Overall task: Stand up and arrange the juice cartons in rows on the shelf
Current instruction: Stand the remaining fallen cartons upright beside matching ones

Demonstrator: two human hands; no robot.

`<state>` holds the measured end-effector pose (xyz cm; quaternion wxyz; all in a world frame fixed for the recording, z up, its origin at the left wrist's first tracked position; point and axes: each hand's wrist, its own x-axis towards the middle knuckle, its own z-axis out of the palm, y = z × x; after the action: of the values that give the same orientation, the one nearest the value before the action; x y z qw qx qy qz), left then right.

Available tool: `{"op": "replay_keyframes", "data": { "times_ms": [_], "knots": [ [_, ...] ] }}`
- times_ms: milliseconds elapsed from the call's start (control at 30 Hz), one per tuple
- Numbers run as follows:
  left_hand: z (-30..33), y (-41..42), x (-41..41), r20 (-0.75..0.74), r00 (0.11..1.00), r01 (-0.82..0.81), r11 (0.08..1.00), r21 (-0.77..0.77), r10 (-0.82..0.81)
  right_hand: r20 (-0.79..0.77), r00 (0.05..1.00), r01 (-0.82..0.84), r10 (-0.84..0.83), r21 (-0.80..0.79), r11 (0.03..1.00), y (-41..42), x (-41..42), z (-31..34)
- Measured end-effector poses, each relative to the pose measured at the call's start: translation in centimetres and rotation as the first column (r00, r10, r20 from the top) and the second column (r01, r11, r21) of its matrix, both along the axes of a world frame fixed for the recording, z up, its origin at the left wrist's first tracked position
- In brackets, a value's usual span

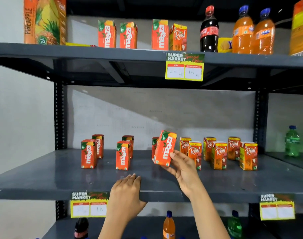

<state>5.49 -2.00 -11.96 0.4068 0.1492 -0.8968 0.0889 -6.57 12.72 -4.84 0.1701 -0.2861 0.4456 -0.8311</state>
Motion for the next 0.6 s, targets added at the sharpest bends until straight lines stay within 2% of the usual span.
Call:
{"op": "replay_keyframes", "data": {
  "times_ms": [100,200,367,500,600],
  "knots": [
    [0.3,-0.1,-0.2,-0.021,1.0,0.017,1.0,-0.007,-0.017,-0.024,1.0,0.018,-0.017,0.044,0.999,-0.4,-0.5,-0.2],
    [0.3,0.0,-0.1,-0.009,1.0,0.01,1.0,0.007,-0.01,-0.046,0.998,0.041,-0.032,0.198,0.979,-1.4,-1.5,-0.3],
    [0.3,-0.1,0.0,0.019,1.0,-0.002,1.0,0.01,0.001,-0.15,0.982,0.176,-0.112,0.531,0.829,-4.2,-4.1,-0.1],
    [0.4,0.1,0.1,0.022,1.0,-0.005,1.0,-0.011,0.005,-0.247,0.962,0.251,-0.116,0.63,0.735,-5.0,-5.0,0.6],
    [0.8,0.4,0.3,0.053,0.999,0.004,1.0,0.028,-0.005,-0.289,0.951,0.278,-0.108,0.655,0.702,-5.1,-4.9,0.8]
  ]
}}
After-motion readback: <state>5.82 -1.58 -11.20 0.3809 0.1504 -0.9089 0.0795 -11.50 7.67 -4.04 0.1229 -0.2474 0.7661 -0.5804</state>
